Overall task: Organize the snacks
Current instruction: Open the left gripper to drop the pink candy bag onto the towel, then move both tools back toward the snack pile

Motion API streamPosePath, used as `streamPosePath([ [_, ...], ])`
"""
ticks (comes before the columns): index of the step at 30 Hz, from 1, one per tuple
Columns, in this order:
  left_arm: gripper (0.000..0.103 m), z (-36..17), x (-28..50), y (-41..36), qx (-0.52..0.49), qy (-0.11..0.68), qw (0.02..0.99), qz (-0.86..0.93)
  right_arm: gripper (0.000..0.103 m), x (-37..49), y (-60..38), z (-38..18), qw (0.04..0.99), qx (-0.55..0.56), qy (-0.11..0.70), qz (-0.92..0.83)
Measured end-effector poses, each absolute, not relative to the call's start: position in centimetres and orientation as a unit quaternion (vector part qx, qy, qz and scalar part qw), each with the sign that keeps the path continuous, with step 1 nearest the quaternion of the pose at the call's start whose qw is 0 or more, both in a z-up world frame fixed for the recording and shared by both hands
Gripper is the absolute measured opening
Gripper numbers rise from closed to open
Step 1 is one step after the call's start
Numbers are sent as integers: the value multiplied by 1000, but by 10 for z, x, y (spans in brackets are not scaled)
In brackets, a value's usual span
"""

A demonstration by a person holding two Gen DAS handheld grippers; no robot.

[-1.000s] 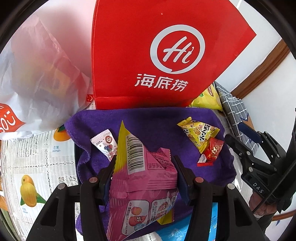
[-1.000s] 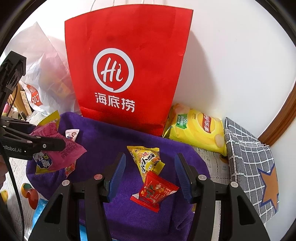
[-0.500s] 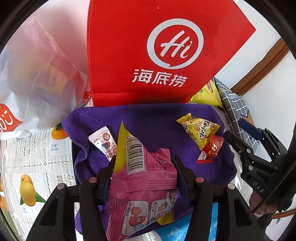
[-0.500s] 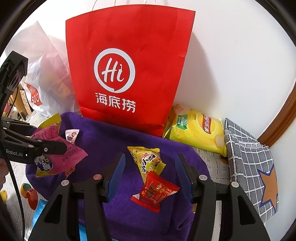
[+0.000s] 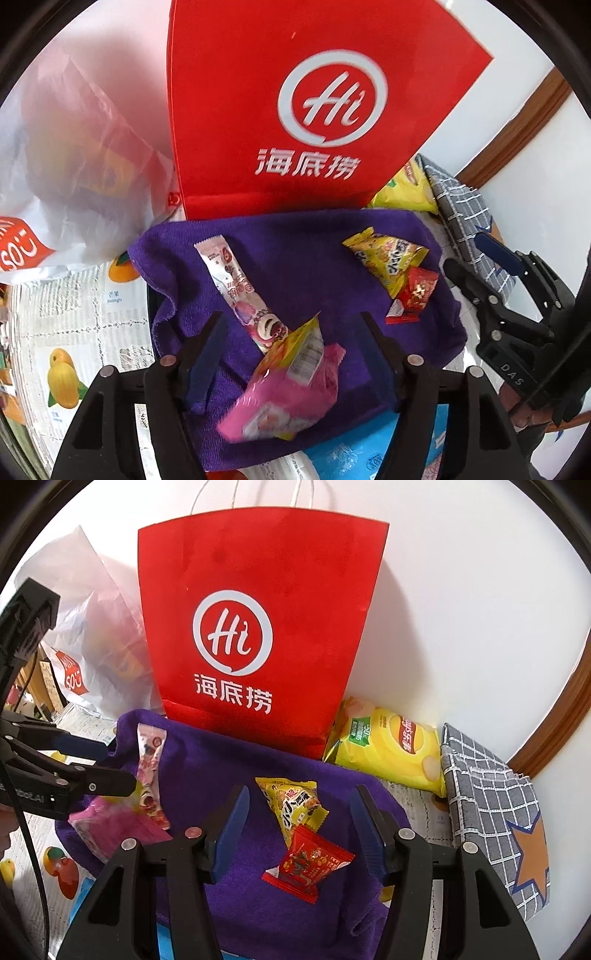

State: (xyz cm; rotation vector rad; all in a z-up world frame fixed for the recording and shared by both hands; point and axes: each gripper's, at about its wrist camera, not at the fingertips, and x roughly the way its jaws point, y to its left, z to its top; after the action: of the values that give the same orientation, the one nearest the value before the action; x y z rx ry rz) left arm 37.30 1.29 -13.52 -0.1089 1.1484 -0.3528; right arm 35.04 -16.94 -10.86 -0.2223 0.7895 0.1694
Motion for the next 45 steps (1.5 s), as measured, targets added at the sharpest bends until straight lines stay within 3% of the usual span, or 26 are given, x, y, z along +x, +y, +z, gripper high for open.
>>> streamPosePath([
  [25,69,-36,294,13,-49,426,878,-212,66,241,-213,-79,920,-13,391,18],
  [45,69,-68,195,51,-64,457,870,-175,65,165,-192,-100,911,-7,409,58],
])
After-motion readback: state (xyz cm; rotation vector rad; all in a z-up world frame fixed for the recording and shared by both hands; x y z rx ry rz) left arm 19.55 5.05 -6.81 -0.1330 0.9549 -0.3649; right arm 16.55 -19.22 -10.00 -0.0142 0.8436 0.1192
